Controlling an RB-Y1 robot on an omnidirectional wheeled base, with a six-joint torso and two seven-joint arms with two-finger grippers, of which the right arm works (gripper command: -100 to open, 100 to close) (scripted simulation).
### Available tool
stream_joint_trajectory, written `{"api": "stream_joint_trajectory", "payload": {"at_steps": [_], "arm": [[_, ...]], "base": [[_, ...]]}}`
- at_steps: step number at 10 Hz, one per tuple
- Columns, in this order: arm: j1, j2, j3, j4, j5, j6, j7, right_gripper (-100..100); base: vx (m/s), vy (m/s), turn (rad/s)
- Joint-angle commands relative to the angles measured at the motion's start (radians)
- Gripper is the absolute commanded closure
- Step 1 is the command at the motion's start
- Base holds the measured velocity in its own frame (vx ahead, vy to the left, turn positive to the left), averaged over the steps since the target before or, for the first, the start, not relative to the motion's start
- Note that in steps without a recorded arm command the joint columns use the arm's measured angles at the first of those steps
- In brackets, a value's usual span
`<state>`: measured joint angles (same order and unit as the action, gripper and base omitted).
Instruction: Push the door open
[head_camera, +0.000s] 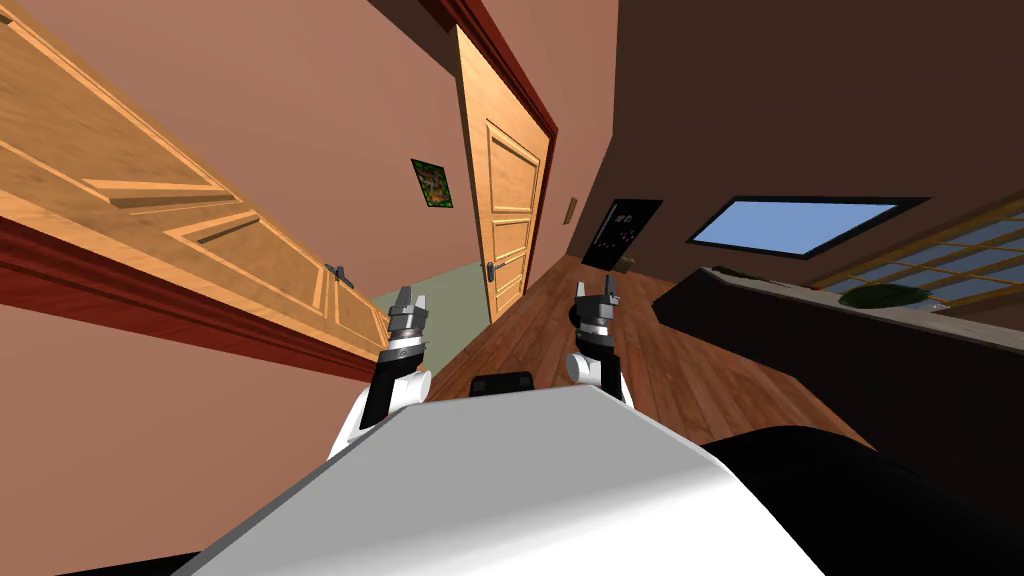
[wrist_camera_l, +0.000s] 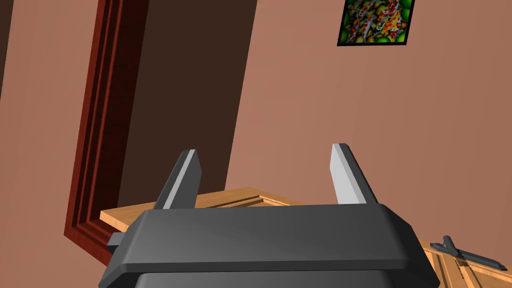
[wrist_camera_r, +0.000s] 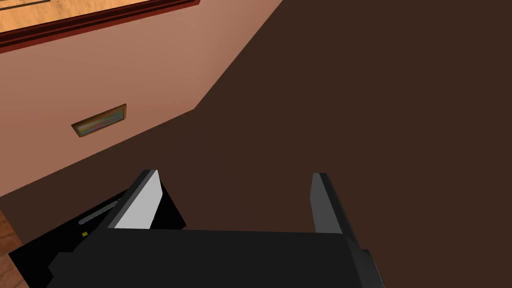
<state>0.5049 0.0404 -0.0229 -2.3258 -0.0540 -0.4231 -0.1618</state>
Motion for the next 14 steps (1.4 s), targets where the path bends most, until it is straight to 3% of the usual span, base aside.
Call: {"api": "stream_joint_trajectory", "payload": {"at_steps": [1, 5, 14], "arm": [[-0.016, -0.009, 0.007, 0.028, 0.002, 0.003, 0.000, -100], [-0.061, -0.030, 0.027, 0.106, 0.007, 0.010, 0.002, -100], [-0.211, -0.079, 0.095, 0.365, 0.023, 0.034, 0.007, -100]], "base": [[0.000, 0.074, 0.040], [0.114, -0.078, 0.091], [0.099, -0.068, 0.113]]}}
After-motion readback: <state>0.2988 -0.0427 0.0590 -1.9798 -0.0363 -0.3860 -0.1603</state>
